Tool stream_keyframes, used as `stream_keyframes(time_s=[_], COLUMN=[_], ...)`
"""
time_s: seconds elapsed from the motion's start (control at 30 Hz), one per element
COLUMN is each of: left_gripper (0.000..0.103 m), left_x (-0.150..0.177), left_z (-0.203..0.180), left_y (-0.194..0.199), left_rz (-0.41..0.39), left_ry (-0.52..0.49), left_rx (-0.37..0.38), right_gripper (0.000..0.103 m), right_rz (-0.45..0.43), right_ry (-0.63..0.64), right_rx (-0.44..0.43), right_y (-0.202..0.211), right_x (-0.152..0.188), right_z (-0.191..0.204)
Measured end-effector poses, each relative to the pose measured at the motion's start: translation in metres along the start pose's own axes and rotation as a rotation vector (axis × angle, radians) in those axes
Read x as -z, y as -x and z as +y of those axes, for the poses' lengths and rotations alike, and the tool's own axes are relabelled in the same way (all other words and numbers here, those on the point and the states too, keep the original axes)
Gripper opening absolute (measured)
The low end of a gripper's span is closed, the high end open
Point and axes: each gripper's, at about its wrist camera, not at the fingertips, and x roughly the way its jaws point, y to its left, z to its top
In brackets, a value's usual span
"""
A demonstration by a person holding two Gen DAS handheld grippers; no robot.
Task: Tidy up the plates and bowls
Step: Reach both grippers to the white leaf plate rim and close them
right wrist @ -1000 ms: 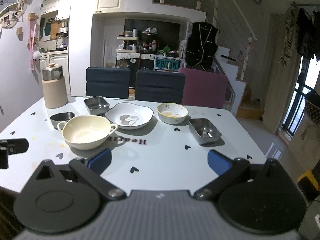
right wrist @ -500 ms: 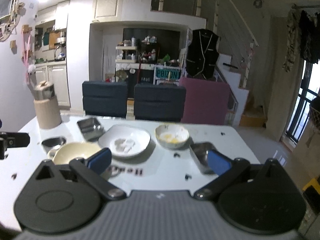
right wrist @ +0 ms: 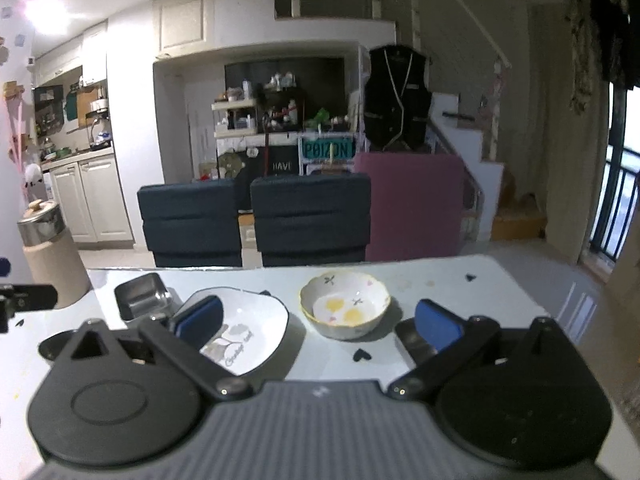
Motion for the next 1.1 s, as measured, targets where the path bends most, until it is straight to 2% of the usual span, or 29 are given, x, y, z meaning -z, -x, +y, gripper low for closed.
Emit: stream_keyframes(time_s=[0.1,0.23,0.37,0.43,0.5,0.63,0.67,0.77,0.9,0.93,1.1], left_gripper=[0.103,0.103,0.103,0.103,0.103,0.103,0.103,0.103,0.096,0.095,0.081], left_x=[0.001,-0.001,-0.002,-0.002,-0.002,0.0,0.001,0.005,0.009,0.009,0.013], left_z=[0.008,0.02,0.033,0.04,0.045,0.054,0.056,0.059,0.058,0.057,0.056], left_y=[-0.034,-0.073,-0.108,-0.126,-0.139,-0.161,-0.168,-0.183,-0.197,-0.2,-0.213], left_rz=[0.014,0.034,0.072,0.108,0.123,0.138,0.147,0.174,0.207,0.216,0.259], left_ry=[-0.002,0.017,0.045,0.061,0.089,0.143,0.155,0.168,0.166,0.164,0.171], left_rx=[0.011,0.055,0.129,0.196,0.212,0.261,0.273,0.276,0.296,0.3,0.315], right_gripper=[0.103,0.103,0.103,0.103,0.101,0.067,0.063,0.036,0.019,0.013,0.011], right_rz=[0.012,0.072,0.106,0.125,0.148,0.248,0.274,0.329,0.384,0.394,0.385], right_ry=[-0.027,-0.06,-0.084,-0.126,-0.173,-0.289,-0.321,-0.386,-0.424,-0.424,-0.394], right_rx=[-0.036,-0.044,-0.088,-0.099,-0.117,-0.15,-0.155,-0.169,-0.19,-0.198,-0.213], right_y=[-0.028,-0.068,-0.104,-0.121,-0.14,-0.183,-0.193,-0.215,-0.23,-0.231,-0.231], right_x=[0.001,0.007,0.015,0.017,0.02,0.028,0.031,0.041,0.051,0.054,0.059], right_z=[-0.001,-0.001,0.005,0.007,0.008,0.004,0.004,0.002,0.008,0.009,0.009])
